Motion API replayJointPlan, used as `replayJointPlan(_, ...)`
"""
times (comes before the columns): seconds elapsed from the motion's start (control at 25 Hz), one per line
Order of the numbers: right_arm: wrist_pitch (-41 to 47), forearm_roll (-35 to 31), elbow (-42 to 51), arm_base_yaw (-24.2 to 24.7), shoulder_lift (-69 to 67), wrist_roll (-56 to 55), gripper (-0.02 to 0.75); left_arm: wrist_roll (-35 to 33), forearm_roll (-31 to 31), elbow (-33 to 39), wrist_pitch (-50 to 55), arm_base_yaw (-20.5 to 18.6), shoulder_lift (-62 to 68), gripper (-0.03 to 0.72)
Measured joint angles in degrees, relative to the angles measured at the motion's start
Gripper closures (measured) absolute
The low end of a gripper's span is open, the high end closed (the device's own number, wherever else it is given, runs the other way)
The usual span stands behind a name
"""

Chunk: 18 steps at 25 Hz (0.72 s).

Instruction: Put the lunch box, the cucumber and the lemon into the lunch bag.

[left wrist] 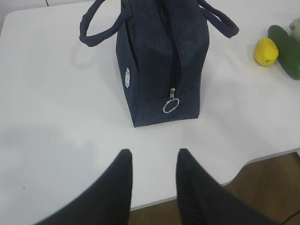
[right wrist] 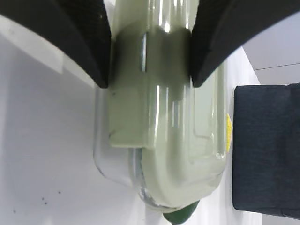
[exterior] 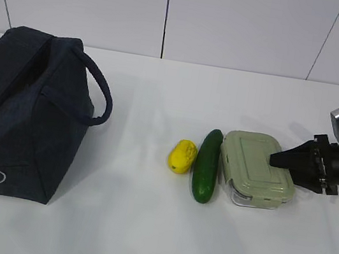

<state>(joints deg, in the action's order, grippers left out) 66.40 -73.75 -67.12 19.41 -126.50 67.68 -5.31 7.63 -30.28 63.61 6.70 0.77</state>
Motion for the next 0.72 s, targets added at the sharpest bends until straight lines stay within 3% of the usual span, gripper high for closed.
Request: replayJointPlan(0.72, -0.5, 0.7, 0.0, 0.0, 0.6, -3.0, 0.355, 0.0, 0.0, 0.0, 0.0, 0.0, 0.0, 0.461)
